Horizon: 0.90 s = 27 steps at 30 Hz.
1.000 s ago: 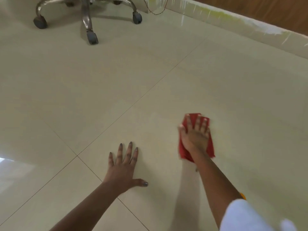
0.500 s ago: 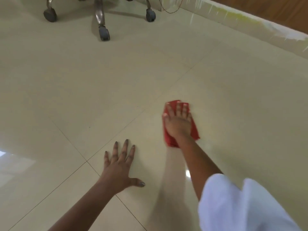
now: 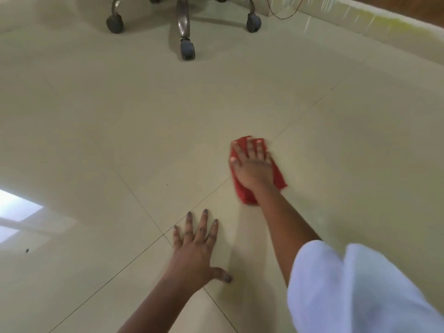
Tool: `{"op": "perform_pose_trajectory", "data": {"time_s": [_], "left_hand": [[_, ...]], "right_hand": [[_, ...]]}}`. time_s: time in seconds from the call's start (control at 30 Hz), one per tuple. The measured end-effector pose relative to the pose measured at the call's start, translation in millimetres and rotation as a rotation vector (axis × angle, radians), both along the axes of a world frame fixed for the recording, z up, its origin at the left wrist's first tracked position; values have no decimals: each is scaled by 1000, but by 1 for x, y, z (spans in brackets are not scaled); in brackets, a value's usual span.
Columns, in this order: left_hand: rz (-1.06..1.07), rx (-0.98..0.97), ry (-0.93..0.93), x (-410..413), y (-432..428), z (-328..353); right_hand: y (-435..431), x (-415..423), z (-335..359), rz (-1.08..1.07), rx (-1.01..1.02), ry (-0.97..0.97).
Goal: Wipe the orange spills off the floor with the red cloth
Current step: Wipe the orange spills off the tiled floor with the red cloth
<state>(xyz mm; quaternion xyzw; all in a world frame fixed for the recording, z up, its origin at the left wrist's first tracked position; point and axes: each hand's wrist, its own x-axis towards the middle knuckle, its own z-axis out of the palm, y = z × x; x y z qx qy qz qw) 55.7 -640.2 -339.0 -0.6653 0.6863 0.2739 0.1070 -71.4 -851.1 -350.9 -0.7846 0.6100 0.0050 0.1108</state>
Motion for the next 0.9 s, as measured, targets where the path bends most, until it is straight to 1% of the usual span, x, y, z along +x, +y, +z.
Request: {"op": "perform_pose_trajectory", "data": {"time_s": [0.1, 0.17, 0.23, 0.3, 0.37, 0.47, 0.5, 0.57, 0.63, 0.67, 0.7, 0.77, 0.83, 0.9], "left_hand": [[0, 7, -1, -1, 1, 8], [-6, 7, -23, -2, 0, 15], [22, -5, -40, -4, 6, 20], [21, -53, -60, -10, 21, 19], [-48, -81, -89, -24, 40, 17], [-175, -78, -59, -58, 51, 16], [-185, -80, -34, -62, 48, 14], [-189, -67, 3, -76, 46, 16], [-183, -35, 1, -83, 52, 14], [-167, -26, -2, -81, 58, 12], [-173, -18, -3, -84, 64, 12], [-188, -4, 9, -89, 73, 13], [-223, 19, 37, -100, 75, 14], [-309, 14, 59, -120, 74, 13]], "right_hand": [[44, 40, 1, 261, -10, 1], [80, 28, 3, 335, -20, -6], [124, -15, 1, 352, -66, -10], [160, -79, 1, 261, -107, 38], [167, -138, 3, 95, -123, 87], [149, -158, 12, -186, -35, 84], [147, -142, 14, -198, -13, 60], [180, -127, 13, -100, -17, 30], [257, -138, 8, 14, -40, 36], [298, -150, 4, 33, -55, 29], [336, -172, 5, 10, -57, 15], [377, -221, 7, -80, -38, 20], [369, -269, 7, -263, -74, 91], [325, -302, 15, -462, -33, 127]]}}
